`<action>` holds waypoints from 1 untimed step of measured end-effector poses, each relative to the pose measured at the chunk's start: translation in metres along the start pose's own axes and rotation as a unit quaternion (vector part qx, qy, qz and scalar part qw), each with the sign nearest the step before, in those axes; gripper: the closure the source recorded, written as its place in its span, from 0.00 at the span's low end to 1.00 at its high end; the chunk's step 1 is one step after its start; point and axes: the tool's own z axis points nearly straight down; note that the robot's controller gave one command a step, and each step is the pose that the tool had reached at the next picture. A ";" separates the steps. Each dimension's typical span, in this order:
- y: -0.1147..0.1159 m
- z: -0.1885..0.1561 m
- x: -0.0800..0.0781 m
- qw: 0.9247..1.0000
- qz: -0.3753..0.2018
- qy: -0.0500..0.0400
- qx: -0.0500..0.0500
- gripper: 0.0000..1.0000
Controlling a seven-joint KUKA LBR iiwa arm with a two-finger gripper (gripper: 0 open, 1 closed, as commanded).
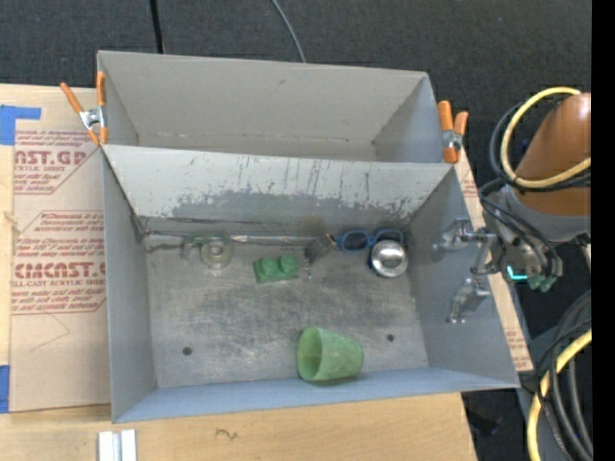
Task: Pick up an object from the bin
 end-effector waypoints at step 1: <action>0.074 0.135 -0.006 0.999 -0.053 -0.006 0.001 0.00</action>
Offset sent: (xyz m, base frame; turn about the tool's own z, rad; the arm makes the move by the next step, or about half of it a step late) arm 0.0030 0.0729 -0.1351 -0.1020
